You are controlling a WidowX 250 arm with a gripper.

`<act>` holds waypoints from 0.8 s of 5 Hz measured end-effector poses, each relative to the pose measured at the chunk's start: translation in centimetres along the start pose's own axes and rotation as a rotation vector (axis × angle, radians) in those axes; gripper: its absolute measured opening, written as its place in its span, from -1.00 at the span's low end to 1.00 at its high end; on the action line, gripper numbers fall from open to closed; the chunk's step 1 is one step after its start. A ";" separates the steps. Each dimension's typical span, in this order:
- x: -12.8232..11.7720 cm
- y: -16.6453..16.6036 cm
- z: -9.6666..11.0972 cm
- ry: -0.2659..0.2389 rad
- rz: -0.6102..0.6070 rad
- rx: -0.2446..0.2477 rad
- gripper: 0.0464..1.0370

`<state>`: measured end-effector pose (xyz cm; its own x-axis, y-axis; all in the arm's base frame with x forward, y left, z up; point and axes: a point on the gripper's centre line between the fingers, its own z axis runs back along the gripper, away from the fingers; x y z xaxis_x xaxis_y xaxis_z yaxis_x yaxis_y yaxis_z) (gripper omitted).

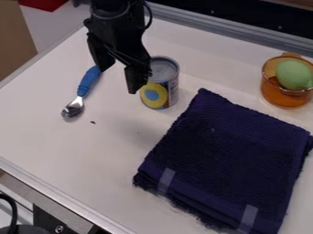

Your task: Move the can to the middle top of the table

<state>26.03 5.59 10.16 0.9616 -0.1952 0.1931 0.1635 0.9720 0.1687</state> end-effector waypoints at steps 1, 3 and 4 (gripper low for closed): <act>-0.4 -0.2 -0.6 0.026 0.003 -0.010 0.92; 1.0 0.1 -2.7 0.082 0.128 -0.026 0.92; 1.8 0.3 -3.8 0.091 0.203 -0.062 0.92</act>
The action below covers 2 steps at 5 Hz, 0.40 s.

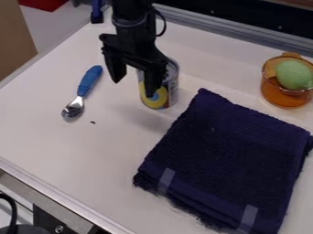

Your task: Move the can to the middle top of the table

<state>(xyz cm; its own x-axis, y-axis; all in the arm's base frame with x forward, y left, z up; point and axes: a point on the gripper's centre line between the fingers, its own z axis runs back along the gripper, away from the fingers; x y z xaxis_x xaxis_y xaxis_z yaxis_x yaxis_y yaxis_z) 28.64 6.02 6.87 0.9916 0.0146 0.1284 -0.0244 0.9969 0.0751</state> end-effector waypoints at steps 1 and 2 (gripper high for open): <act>0.2 -0.4 -0.8 0.011 0.008 -0.001 0.92; 0.8 -0.7 -0.8 0.002 0.012 -0.016 0.92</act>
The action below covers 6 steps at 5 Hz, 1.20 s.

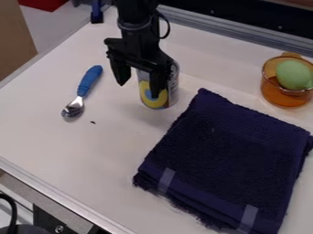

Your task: Move the can to the middle top of the table

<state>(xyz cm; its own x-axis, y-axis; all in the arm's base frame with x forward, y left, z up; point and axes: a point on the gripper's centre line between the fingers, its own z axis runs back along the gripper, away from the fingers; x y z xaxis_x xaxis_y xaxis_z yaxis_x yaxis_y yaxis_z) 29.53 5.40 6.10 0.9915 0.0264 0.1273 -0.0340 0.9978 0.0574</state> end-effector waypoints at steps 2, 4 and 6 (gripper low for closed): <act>1.1 -0.3 -0.1 -0.012 0.021 -0.003 0.92; 3.0 -0.3 -0.7 -0.013 0.070 0.006 0.92; 4.5 -0.3 -1.6 -0.033 0.089 0.030 0.92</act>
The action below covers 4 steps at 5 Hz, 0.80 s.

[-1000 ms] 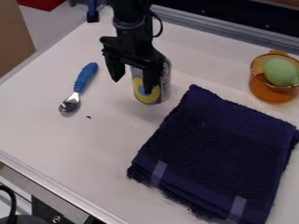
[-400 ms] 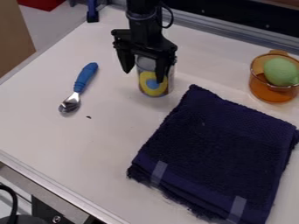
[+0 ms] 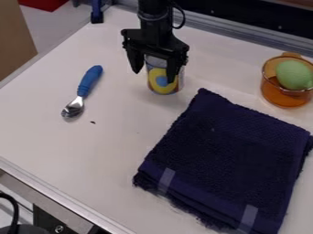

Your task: Move the can to the middle top of the table

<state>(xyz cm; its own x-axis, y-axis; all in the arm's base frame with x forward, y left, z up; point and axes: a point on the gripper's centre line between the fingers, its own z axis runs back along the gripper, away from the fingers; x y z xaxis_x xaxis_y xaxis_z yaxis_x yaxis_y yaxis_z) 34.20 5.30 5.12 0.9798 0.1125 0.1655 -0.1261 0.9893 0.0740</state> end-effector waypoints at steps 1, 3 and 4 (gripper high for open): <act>1.3 -0.4 -0.3 -0.036 -0.009 0.018 0.92; 4.2 -1.5 -0.9 -0.084 -0.026 0.031 0.92; 5.3 -1.6 -1.5 -0.084 -0.014 0.045 0.92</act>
<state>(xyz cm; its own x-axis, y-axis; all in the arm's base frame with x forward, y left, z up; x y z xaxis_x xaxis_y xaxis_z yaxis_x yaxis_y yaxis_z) 39.82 4.42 4.40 0.9652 0.0883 0.2462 -0.1209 0.9853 0.1204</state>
